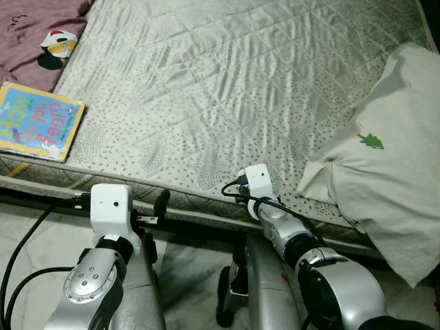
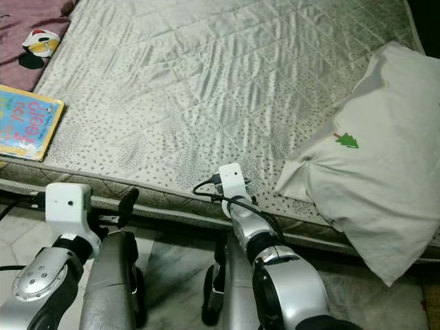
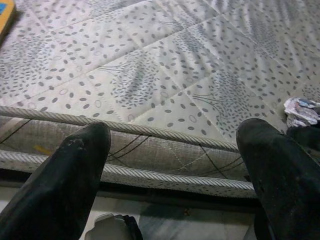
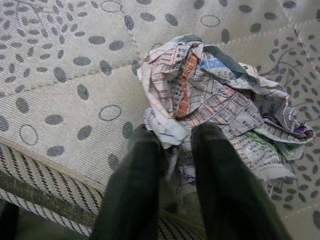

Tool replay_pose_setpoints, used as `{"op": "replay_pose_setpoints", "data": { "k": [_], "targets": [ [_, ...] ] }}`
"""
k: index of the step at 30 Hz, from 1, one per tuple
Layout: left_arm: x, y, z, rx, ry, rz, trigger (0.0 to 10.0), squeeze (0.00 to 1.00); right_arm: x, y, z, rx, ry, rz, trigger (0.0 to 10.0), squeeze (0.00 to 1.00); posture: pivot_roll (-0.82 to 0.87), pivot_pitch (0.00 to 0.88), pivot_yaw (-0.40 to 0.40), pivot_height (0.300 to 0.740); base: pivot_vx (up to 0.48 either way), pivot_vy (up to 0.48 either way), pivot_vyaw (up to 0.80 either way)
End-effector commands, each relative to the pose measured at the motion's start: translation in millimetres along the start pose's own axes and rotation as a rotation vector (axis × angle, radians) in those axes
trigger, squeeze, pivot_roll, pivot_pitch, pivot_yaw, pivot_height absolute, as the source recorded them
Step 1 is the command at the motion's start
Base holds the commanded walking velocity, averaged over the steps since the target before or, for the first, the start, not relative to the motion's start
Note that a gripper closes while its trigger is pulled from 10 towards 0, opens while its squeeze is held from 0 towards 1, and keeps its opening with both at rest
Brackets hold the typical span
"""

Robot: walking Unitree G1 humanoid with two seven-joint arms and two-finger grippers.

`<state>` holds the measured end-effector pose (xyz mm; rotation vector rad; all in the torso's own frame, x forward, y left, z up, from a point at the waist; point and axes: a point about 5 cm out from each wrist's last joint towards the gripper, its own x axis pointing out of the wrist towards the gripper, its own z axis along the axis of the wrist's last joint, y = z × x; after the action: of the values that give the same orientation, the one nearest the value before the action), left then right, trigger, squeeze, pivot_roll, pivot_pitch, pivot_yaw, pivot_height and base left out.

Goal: Clean up the room

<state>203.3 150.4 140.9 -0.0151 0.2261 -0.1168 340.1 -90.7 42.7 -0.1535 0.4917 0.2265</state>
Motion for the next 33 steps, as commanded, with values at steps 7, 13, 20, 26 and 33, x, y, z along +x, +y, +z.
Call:
{"op": "replay_pose_setpoints", "data": {
  "k": [7,13,20,26,33],
  "targets": [
    [17.3,4.9,-5,0.021,0.011,-0.015,10.0,0.0,1.7,-8.6,9,0.046,0.008,-0.029,0.0,0.0,0.16,0.184,-0.148,0.611,0.0,0.0,0.0],
    [35.2,9.9,1,0.051,-0.035,-0.014,10.0,0.0,2.9,-20.1,31,0.081,-0.055,-0.034,0.0,0.0,0.14,0.11,-0.135,0.611,0.0,0.0,0.0],
    [66.1,19.2,19,0.102,-0.132,0.062,10.0,0.0,-0.4,-43.5,41,0.042,-0.134,-0.039,0.0,0.0,0.1,0.0,-0.1,0.611,0.0,0.0,0.0],
    [86.8,23.0,21,0.112,-0.161,0.092,10.0,0.0,-6.6,-65.3,44,0.1,-0.206,0.001,0.0,0.0,0.04,0.0,-0.054,0.611,0.0,0.0,0.0],
    [103.4,27.5,20,0.086,-0.192,0.115,10.0,0.0,-20.7,-82.3,42,0.241,-0.312,0.004,0.0,0.0,-0.03,0.0,-0.042,0.611,0.0,0.0,0.0]
  ]
}}
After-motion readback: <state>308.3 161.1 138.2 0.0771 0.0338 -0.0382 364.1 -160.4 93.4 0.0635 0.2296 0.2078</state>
